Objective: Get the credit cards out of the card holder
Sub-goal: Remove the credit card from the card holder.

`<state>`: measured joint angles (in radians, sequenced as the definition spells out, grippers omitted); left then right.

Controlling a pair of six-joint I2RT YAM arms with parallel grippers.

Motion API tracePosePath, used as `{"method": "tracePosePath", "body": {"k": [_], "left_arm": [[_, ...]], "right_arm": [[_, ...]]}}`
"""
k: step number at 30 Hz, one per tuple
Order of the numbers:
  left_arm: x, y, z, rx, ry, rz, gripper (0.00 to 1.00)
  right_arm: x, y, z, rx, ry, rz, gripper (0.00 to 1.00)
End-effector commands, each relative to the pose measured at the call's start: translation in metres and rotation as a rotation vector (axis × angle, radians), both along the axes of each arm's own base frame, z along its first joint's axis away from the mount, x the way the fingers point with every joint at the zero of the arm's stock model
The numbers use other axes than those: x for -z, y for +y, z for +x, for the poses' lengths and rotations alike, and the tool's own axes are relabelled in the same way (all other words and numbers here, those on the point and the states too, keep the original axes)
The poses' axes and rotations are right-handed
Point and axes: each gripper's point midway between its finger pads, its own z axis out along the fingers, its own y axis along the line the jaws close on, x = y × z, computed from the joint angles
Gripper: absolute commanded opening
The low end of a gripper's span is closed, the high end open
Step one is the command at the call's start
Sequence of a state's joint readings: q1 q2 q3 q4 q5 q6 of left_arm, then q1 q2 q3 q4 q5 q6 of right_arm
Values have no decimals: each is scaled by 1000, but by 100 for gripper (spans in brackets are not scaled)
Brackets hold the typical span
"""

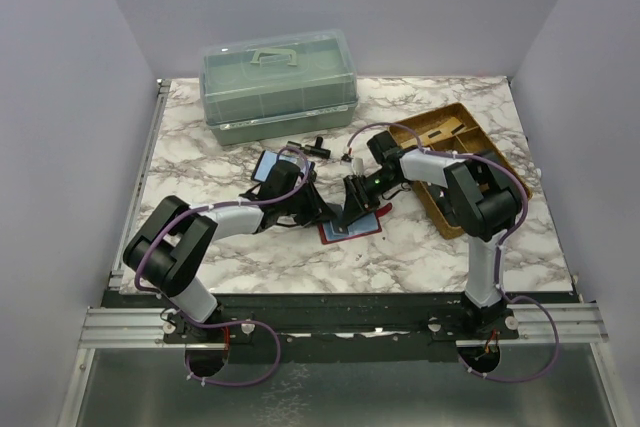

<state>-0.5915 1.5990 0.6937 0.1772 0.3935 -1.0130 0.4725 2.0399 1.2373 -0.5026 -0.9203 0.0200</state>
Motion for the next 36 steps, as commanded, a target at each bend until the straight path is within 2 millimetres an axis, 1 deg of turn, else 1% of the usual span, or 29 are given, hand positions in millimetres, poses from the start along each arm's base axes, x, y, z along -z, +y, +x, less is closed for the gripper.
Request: {"method": "tracePosePath", "body": {"k": [1, 6, 10, 14, 15, 17, 18, 21, 24, 28, 36], "left_arm": [[-16, -11, 5, 28, -38, -42, 26], [-26, -15, 8, 32, -58, -63, 27], [-38, -19, 11, 38, -80, -87, 29], [-43, -21, 12, 42, -88, -99, 30], [-43, -21, 12, 44, -87, -99, 30], [-42, -22, 11, 48, -83, -102, 30], [-42, -23, 10, 50, -81, -103, 30], [-42, -26, 8, 61, -79, -108, 30], [-41, -29, 9, 67, -76, -108, 29], [-38, -32, 10, 64, -65, -104, 29], [-17, -27, 12, 26, 3, -13, 29]], "right_arm": [[-17, 1, 2, -36, -94, 12, 40], [-22, -2, 5, -20, -121, 3, 42], [-17, -6, 10, 6, -133, -35, 40], [-10, -10, 14, 24, -137, -72, 37], [-7, -11, 14, 25, -135, -82, 37], [-3, -12, 15, 28, -132, -95, 31], [-2, -13, 15, 30, -133, -102, 30], [0, -14, 17, 35, -142, -116, 25], [0, -16, 19, 39, -152, -126, 22], [-1, -16, 18, 58, -135, -132, 21], [0, -16, 18, 61, -134, -133, 23]]}}
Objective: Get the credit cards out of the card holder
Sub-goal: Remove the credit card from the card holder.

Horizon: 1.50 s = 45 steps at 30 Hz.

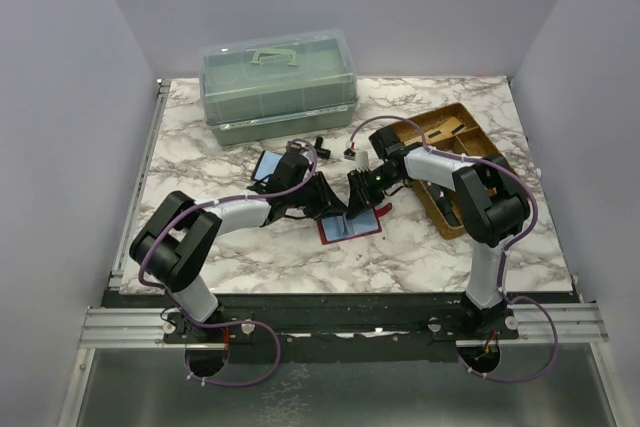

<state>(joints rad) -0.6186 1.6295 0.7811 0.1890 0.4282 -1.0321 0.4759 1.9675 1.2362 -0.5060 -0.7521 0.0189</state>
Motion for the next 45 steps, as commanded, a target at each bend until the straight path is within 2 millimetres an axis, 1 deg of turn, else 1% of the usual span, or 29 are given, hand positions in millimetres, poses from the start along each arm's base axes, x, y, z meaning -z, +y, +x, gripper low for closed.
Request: {"method": "tracePosePath", "body": {"k": [1, 9, 13, 15, 17, 21, 29, 36, 40, 42, 45], "left_arm": [[11, 0, 2, -17, 44, 65, 30], [27, -3, 2, -16, 101, 123, 33], [36, 2, 2, -27, 129, 181, 36], [38, 4, 3, -34, 135, 204, 36], [39, 5, 4, -40, 135, 213, 33], [35, 6, 6, -43, 122, 212, 31], [17, 10, 4, -50, 73, 193, 31], [16, 13, -1, -56, 76, 188, 28], [18, 16, -4, -56, 80, 193, 25], [20, 17, -5, -56, 86, 195, 18], [20, 17, -6, -57, 89, 192, 16]], "right_arm": [[4, -5, 0, 16, 3, -20, 24], [3, -4, 0, 14, 4, -17, 26], [3, -5, 0, 12, 2, -18, 27], [4, -5, 0, 14, 4, -19, 27], [4, -6, 0, 15, 3, -19, 27], [1, -7, 1, 20, -1, -14, 28], [-3, -6, 0, 19, 5, 12, 28], [-5, -5, 0, 18, 12, 21, 28], [-6, -4, -1, 16, 12, 27, 28], [-7, -5, -1, 17, 11, 30, 28], [-8, -5, -1, 17, 12, 33, 28]]}}
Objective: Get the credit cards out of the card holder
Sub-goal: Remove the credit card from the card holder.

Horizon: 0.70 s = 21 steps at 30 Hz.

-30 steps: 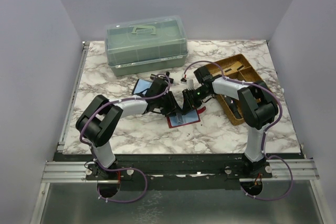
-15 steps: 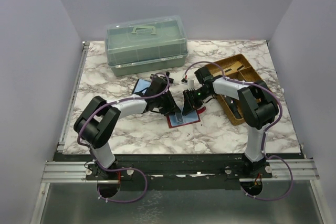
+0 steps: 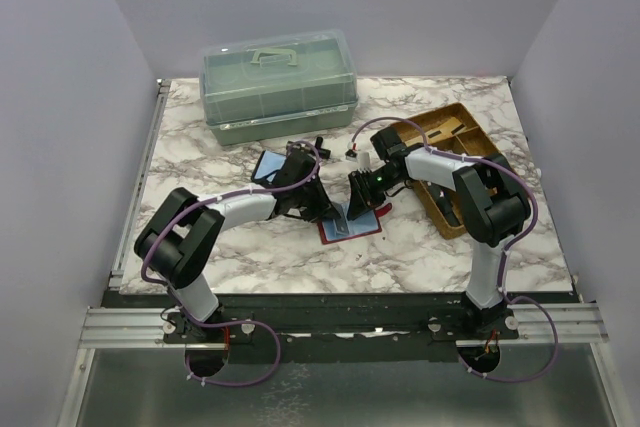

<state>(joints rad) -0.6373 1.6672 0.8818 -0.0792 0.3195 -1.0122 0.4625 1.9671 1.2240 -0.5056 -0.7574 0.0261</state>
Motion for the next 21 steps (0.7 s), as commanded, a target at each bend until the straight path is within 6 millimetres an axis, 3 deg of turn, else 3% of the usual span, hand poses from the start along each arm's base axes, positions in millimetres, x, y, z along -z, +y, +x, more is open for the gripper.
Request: {"method": "tracePosePath", "body": {"k": [1, 6, 20, 21], "left_arm": [[-7, 2, -2, -7, -25, 2, 16], [-15, 1, 0, 1, -52, -15, 0], [-29, 0, -6, 10, -81, -67, 0], [-26, -1, -6, 15, -71, -66, 5]], "right_arm": [[-10, 0, -1, 2, -4, 36, 28], [-12, -1, 0, 6, -8, 42, 28], [-14, -3, 1, 16, -5, 53, 28], [-13, -3, 1, 15, -2, 54, 28]]}}
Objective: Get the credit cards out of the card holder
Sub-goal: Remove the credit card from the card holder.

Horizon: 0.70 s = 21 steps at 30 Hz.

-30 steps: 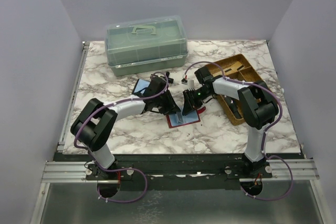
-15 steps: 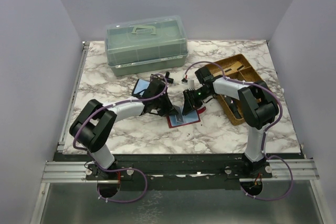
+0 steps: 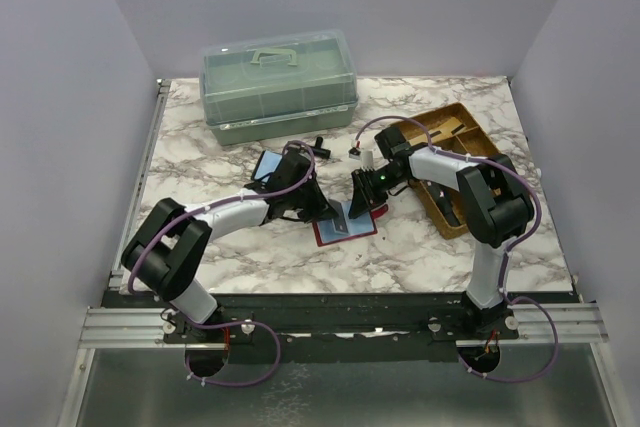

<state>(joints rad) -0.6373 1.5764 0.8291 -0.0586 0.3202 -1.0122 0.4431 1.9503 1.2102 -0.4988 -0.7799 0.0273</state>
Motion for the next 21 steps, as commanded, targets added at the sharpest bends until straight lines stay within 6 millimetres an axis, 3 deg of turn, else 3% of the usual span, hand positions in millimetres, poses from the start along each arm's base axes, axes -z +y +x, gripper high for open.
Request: {"method": "tracePosePath", "body": {"k": [1, 2, 3, 6, 17, 19, 21], "left_arm": [[-5, -8, -1, 22, -7, -31, 19], [-1, -9, -2, 32, 11, -31, 32], [3, -11, -3, 41, 25, -30, 38], [10, -14, -4, 58, 50, -30, 42], [1, -5, -4, 21, 20, -14, 41], [-2, -3, -4, 11, 12, -13, 38], [-4, -2, -4, 7, 8, -15, 29]], "right_arm": [[-8, 1, 0, 3, -1, 30, 28], [-7, 1, -1, 1, 4, 30, 28], [-6, 1, -2, 1, 8, 29, 28], [-4, 1, -2, 0, 13, 27, 28], [-5, 1, -3, 0, 14, 30, 28], [-5, 1, -3, -2, 15, 33, 28], [-5, 2, -3, -3, 19, 34, 28]]}}
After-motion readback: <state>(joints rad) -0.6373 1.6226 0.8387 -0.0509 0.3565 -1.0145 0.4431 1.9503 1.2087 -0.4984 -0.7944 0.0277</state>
